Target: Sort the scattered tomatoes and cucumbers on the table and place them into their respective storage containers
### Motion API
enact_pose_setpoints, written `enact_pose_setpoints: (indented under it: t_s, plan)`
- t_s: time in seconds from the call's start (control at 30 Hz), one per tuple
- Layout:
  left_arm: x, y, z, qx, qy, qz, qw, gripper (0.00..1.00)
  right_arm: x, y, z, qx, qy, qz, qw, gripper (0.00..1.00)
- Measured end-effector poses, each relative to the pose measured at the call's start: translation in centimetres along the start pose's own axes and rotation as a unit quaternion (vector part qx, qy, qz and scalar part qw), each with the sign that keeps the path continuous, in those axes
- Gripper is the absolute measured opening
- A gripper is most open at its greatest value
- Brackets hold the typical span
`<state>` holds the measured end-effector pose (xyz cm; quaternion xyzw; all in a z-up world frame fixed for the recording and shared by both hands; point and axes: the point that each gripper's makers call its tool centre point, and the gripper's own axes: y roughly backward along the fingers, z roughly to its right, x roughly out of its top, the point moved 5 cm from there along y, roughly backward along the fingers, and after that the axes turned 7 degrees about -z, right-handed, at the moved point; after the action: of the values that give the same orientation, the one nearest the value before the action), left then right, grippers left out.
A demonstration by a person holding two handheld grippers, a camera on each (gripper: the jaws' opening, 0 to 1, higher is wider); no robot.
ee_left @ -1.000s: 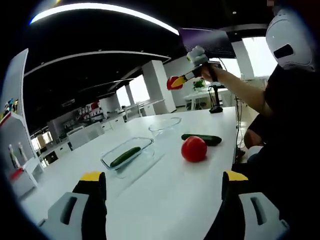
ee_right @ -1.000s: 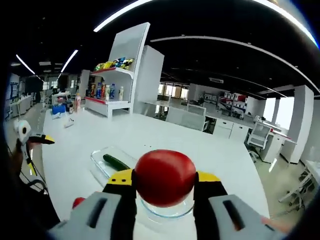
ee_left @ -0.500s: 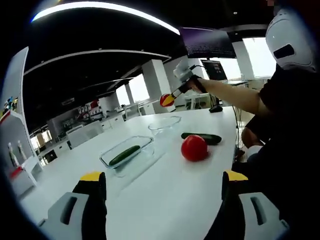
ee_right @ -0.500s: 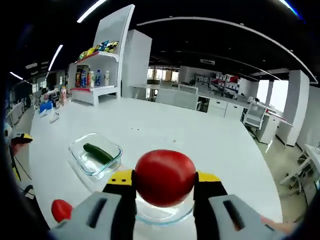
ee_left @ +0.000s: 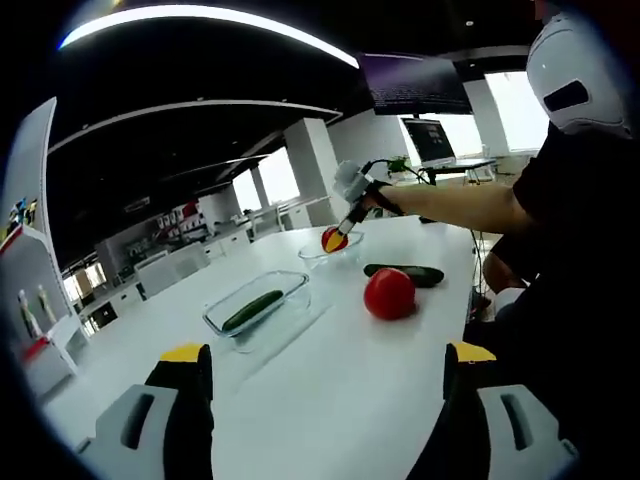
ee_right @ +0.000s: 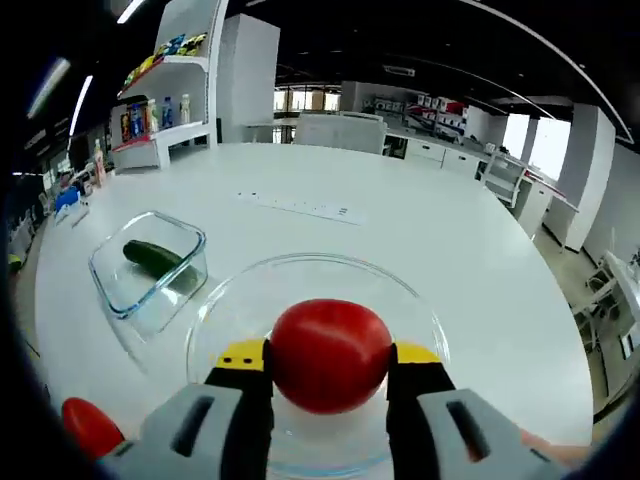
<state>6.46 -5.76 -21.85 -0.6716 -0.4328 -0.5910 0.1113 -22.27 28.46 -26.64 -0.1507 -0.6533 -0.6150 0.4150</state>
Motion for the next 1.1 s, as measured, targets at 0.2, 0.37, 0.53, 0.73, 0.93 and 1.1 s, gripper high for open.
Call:
enact_pose_setpoints:
  t_s: [0.2, 0.37, 0.53, 0.73, 0.93, 1.1]
  plan:
    - [0.2, 0.3, 0.1, -0.001, -0.004, 0.002, 1.0, 0.95, -0.3, -1.3, -0.4, -0.018, 0.0, -0.009, 0.9998, 0.42]
    - [-0.2, 0.4, 0.0, 0.003, -0.006, -0.005, 1.0, 0.95, -0.4, -1.6, 0.0, -0.054, 0.024, -0.011, 0.9982, 0.42]
    - [-0.8, 0.1, 0.2, 0.0, -0.013, -0.017, 0.9998, 0.95, -0.8, -2.1, 0.5, -0.064, 0.023, -0.011, 0.9976, 0.42]
    - [-0.8, -0.1, 0.3, 0.0, -0.018, -0.021, 0.9996, 0.95, -0.6, -2.0, 0.8, -0.08, 0.043, -0.012, 0.9958, 0.42]
    - [-1.1, 0.0, 0.4, 0.002, -0.017, -0.027, 0.9995, 0.95, -0.9, -2.0, 0.9, -0.091, 0.067, -0.009, 0.9935, 0.43]
    - [-0.8, 0.0, 0.9, -0.009, -0.014, -0.019, 0.9997, 0.95, -0.9, -2.0, 1.0, -0.088, 0.074, -0.007, 0.9933, 0.43]
